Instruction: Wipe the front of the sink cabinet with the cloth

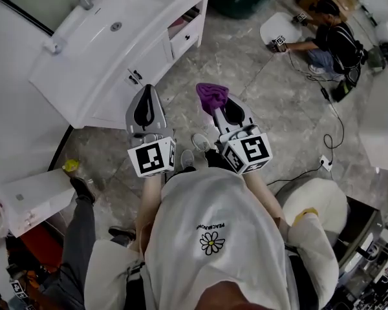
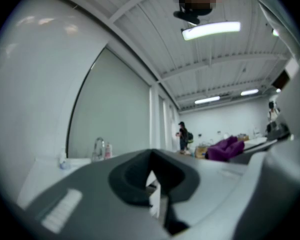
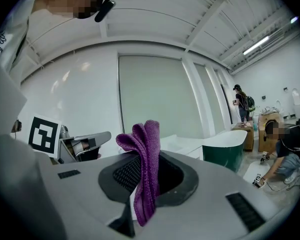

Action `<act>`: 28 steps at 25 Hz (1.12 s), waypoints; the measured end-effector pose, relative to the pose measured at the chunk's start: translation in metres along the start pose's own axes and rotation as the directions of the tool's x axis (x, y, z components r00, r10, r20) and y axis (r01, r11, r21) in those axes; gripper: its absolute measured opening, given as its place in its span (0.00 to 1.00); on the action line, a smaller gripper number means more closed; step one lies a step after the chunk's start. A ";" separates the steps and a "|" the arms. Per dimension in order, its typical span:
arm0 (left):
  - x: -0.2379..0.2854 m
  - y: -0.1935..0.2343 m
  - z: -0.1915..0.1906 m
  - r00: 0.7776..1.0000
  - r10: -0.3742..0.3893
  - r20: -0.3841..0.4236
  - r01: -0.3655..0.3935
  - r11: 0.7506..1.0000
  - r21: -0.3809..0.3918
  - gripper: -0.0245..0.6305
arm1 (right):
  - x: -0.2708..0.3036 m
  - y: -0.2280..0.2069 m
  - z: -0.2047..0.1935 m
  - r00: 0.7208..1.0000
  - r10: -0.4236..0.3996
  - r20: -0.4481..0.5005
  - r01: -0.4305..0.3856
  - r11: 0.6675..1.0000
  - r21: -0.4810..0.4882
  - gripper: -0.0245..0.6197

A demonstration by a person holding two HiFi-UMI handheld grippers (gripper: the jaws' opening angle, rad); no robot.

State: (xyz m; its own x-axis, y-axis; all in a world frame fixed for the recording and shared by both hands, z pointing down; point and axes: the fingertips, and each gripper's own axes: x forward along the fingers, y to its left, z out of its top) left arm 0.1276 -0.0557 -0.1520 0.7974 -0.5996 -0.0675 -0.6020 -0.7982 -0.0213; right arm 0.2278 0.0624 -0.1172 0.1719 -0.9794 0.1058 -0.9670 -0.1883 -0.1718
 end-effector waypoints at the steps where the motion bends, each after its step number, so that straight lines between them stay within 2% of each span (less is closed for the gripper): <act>1: 0.005 -0.002 0.005 1.000 0.001 0.012 -0.001 1.000 -0.002 0.04 | 0.001 -0.005 0.002 1.000 -0.001 0.002 0.001 1.000 0.002 0.13; 4: 0.016 -0.006 0.013 0.999 0.012 0.030 -0.012 1.000 -0.019 0.05 | 0.002 -0.020 0.004 1.000 -0.017 0.001 0.017 1.000 0.015 0.13; 10: 0.026 0.000 0.004 0.999 0.036 0.006 -0.036 0.999 0.012 0.04 | 0.010 -0.037 0.004 1.000 -0.025 -0.011 0.026 1.000 0.015 0.13; 13: 0.023 0.009 0.012 0.996 0.089 0.016 -0.089 0.996 0.011 0.04 | 0.018 -0.034 0.010 1.000 0.022 -0.010 -0.022 1.000 -0.004 0.13; 18: 0.004 0.042 0.015 0.975 0.221 0.017 -0.221 0.975 0.003 0.05 | 0.049 -0.006 0.015 0.987 0.161 -0.014 -0.161 0.986 -0.032 0.13; 23: -0.034 0.084 0.015 0.934 0.358 -0.002 -0.358 0.933 0.045 0.05 | 0.075 0.040 0.018 0.952 0.306 -0.014 -0.307 0.950 -0.051 0.13; 24: -0.045 0.093 0.015 0.918 0.397 -0.003 -0.397 0.917 0.043 0.05 | 0.079 0.050 0.018 0.940 0.341 -0.019 -0.342 0.938 -0.056 0.13; 28: -0.094 0.124 0.008 0.831 0.556 -0.027 -0.556 0.831 0.017 0.04 | 0.092 0.088 0.011 0.885 0.461 -0.057 -0.464 0.884 -0.058 0.13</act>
State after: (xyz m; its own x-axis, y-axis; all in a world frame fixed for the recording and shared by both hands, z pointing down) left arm -0.0226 -0.0976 -0.1567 0.3286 -0.9435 -0.0414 -0.9443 -0.3290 0.0030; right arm 0.1604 -0.0451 -0.1334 -0.3045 -0.9499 0.0702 -0.9454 0.2924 -0.1440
